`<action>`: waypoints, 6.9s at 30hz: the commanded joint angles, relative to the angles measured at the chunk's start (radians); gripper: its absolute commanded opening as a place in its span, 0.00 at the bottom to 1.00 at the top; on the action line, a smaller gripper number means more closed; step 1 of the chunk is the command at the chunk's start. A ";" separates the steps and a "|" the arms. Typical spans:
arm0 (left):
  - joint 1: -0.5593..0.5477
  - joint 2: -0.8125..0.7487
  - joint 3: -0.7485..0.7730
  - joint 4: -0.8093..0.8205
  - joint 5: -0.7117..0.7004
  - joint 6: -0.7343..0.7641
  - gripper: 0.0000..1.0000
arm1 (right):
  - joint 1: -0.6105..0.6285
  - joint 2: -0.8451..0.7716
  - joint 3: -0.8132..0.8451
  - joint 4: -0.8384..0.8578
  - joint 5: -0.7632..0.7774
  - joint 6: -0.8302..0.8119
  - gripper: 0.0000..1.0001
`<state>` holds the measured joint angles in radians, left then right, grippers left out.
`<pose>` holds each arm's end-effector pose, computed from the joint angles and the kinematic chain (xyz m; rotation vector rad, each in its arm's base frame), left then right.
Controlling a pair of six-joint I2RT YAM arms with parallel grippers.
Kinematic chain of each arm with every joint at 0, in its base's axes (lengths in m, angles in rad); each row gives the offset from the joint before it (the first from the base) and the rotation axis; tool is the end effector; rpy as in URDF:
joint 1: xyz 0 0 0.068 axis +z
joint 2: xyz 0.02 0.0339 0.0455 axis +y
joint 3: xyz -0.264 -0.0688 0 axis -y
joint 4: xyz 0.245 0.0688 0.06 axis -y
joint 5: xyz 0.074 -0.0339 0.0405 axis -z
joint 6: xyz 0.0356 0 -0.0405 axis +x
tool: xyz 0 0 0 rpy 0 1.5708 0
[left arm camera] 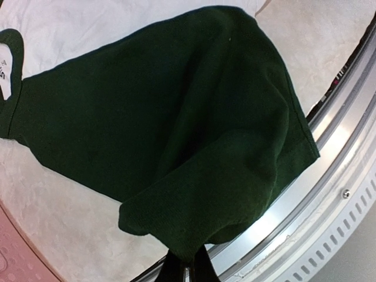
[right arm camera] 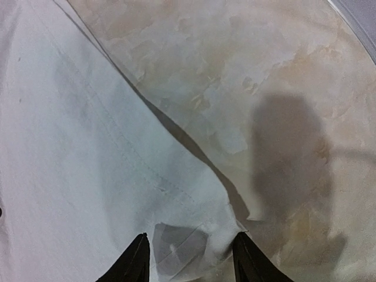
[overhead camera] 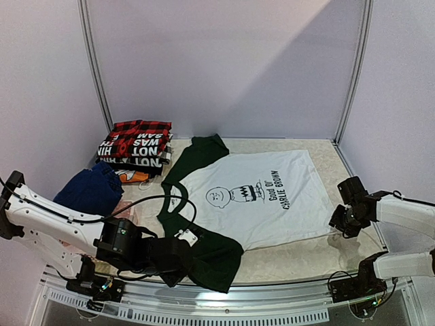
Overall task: Fold and stack the mixed laundry pile
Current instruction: Pick up the flattened T-shirt from the center of the board, then fold the flattened T-shirt at the center of the board, then adjust the 1/3-folded T-shirt at the center of the board.
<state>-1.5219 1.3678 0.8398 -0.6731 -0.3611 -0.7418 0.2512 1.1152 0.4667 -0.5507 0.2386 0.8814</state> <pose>0.0247 -0.2465 0.2004 0.9244 2.4864 -0.2431 0.1714 0.0353 0.1492 0.8954 2.5504 -0.0008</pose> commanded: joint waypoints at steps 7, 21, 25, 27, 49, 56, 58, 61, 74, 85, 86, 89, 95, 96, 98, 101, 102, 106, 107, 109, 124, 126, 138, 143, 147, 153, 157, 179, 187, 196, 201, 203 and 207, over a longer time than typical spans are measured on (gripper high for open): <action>0.009 -0.056 -0.025 0.021 -0.041 0.002 0.00 | -0.014 0.078 0.030 0.011 -0.013 -0.023 0.45; 0.016 -0.134 -0.032 0.011 -0.094 0.017 0.00 | -0.014 0.099 0.039 0.006 -0.012 -0.018 0.00; 0.026 -0.169 -0.014 -0.022 -0.112 0.021 0.00 | -0.013 0.060 0.058 -0.030 0.022 -0.040 0.00; 0.031 -0.183 -0.004 -0.028 -0.114 0.025 0.00 | -0.014 0.027 0.070 -0.062 0.036 -0.059 0.00; 0.079 -0.177 0.135 -0.126 -0.137 0.081 0.00 | 0.141 -0.266 0.090 -0.308 0.120 0.091 0.00; 0.134 -0.145 0.148 -0.102 -0.131 0.111 0.00 | 0.141 -0.236 0.130 -0.290 0.204 0.076 0.00; 0.158 -0.131 0.156 -0.097 -0.128 0.124 0.00 | 0.141 -0.209 0.151 -0.278 0.213 0.061 0.00; 0.197 -0.109 0.172 -0.098 -0.115 0.158 0.00 | 0.142 -0.175 0.174 -0.245 0.215 0.031 0.00; 0.372 -0.012 0.330 -0.160 -0.132 0.288 0.00 | 0.139 0.076 0.362 -0.192 0.258 -0.079 0.00; 0.513 0.123 0.451 -0.145 -0.132 0.418 0.00 | 0.074 0.274 0.526 -0.164 0.247 -0.199 0.00; 0.520 0.138 0.464 -0.147 -0.145 0.422 0.00 | 0.072 0.298 0.534 -0.160 0.245 -0.205 0.00; 0.558 0.176 0.488 -0.132 -0.142 0.440 0.00 | 0.060 0.357 0.557 -0.151 0.231 -0.224 0.00; 0.612 0.245 0.544 -0.122 -0.148 0.473 0.00 | 0.047 0.447 0.602 -0.140 0.233 -0.253 0.00; 0.618 0.256 0.555 -0.121 -0.162 0.480 0.00 | 0.045 0.465 0.611 -0.140 0.235 -0.257 0.00; 0.630 0.286 0.577 -0.121 -0.178 0.500 0.00 | 0.039 0.487 0.629 -0.142 0.239 -0.261 0.00; 0.649 0.329 0.607 -0.124 -0.189 0.521 0.00 | 0.033 0.523 0.650 -0.141 0.238 -0.269 0.00; 0.657 0.343 0.614 -0.122 -0.191 0.526 0.00 | 0.030 0.535 0.655 -0.140 0.238 -0.270 0.00; 0.688 0.381 0.633 -0.117 -0.206 0.533 0.00 | 0.024 0.580 0.678 -0.131 0.238 -0.277 0.00; 0.695 0.389 0.637 -0.110 -0.201 0.539 0.00 | 0.022 0.595 0.685 -0.132 0.237 -0.278 0.00; 0.705 0.403 0.647 -0.094 -0.188 0.557 0.00 | 0.020 0.617 0.699 -0.134 0.235 -0.283 0.00; 0.752 0.562 0.750 -0.058 -0.215 0.598 0.00 | 0.004 0.707 0.740 -0.118 0.237 -0.297 0.00; 0.760 0.581 0.763 -0.059 -0.224 0.593 0.00 | -0.002 0.719 0.743 -0.112 0.238 -0.297 0.00; 0.809 0.693 0.838 -0.027 -0.252 0.571 0.13 | -0.011 0.785 0.811 -0.088 0.190 -0.336 0.25; 0.819 0.601 0.765 -0.007 -0.234 0.492 0.94 | -0.010 0.712 0.782 -0.088 0.192 -0.343 0.98; 0.817 0.460 0.608 0.016 -0.212 0.399 1.00 | -0.010 0.585 0.691 -0.081 0.164 -0.331 0.99; 0.794 0.256 0.256 0.158 -0.042 0.298 0.93 | -0.010 0.355 0.446 0.028 0.004 -0.297 0.97; 0.775 0.151 0.068 0.244 0.074 0.263 0.83 | -0.012 0.247 0.309 0.096 -0.088 -0.275 0.92; 0.767 0.256 -0.082 0.444 0.336 0.222 0.44 | -0.012 0.162 0.152 0.134 -0.084 -0.259 0.88; 0.763 0.260 -0.086 0.462 0.327 0.207 0.00 | -0.012 0.183 0.158 0.136 -0.082 -0.258 0.87; 0.756 0.192 -0.002 0.299 0.235 0.239 0.02 | -0.012 0.202 0.167 0.127 -0.067 -0.248 0.87; 0.758 0.177 0.029 0.258 0.203 0.259 0.02 | -0.012 0.209 0.168 0.127 -0.066 -0.247 0.87; 0.760 0.181 0.040 0.253 0.195 0.266 0.02 | -0.012 0.209 0.168 0.126 -0.066 -0.248 0.86; 0.768 0.192 0.061 0.246 0.177 0.276 0.08 | -0.012 0.207 0.167 0.124 -0.068 -0.246 0.86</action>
<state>-0.7544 1.5604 0.8696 -0.3855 -0.1455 -0.4892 0.2428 1.3167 0.6327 -0.4252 0.1574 0.6262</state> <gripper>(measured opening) 0.047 0.864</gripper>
